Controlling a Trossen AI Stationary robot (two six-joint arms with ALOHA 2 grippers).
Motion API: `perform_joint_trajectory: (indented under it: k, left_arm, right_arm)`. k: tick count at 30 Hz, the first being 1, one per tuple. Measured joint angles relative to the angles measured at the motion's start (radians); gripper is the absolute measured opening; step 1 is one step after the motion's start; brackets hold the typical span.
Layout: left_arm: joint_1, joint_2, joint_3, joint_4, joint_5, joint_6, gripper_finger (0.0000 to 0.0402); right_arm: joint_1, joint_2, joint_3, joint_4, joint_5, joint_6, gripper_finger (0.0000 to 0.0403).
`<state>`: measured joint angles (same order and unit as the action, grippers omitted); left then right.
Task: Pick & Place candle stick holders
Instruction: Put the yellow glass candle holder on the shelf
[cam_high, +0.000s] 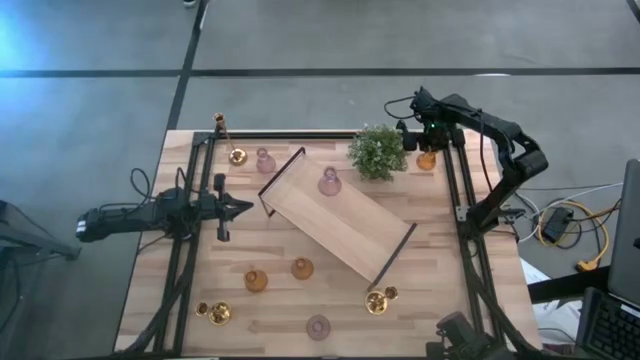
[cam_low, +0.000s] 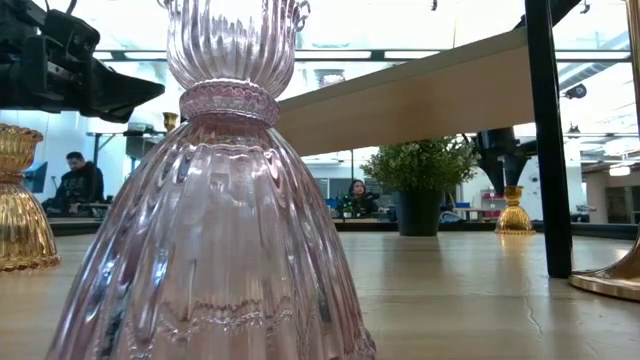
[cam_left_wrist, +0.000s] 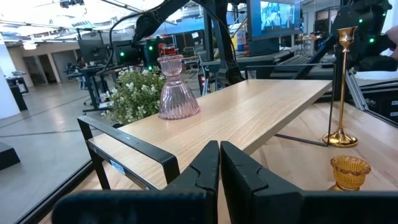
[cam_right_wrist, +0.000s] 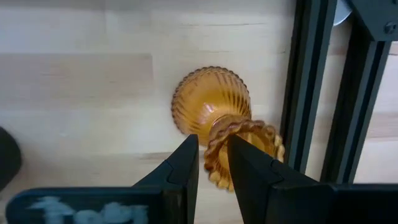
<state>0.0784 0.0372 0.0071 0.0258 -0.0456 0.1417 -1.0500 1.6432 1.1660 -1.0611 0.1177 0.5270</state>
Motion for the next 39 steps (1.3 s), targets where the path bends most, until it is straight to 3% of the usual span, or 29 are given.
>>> perform_joint_trajectory:
  k: [5,10,20,39]
  left_arm:
    - [0.0,0.0,0.0,0.0,0.0,0.0,0.0019]
    - [0.0,0.0,0.0,0.0,0.0,0.0,0.0019]
    - [0.0,0.0,0.0,0.0,0.0,0.0,0.0019]
    - [0.0,0.0,0.0,0.0,0.0,0.0,0.0019]
  right_arm:
    - [0.003,-0.006,-0.035,0.043,-0.004,-0.01,0.007]
    - [0.004,-0.005,-0.032,0.033,0.002,-0.03,0.0026]
    - [0.019,-0.009,0.044,-0.084,-0.006,-0.063,0.0019]
    - [0.074,-0.323,0.373,-0.268,0.041,-0.116,0.0019]
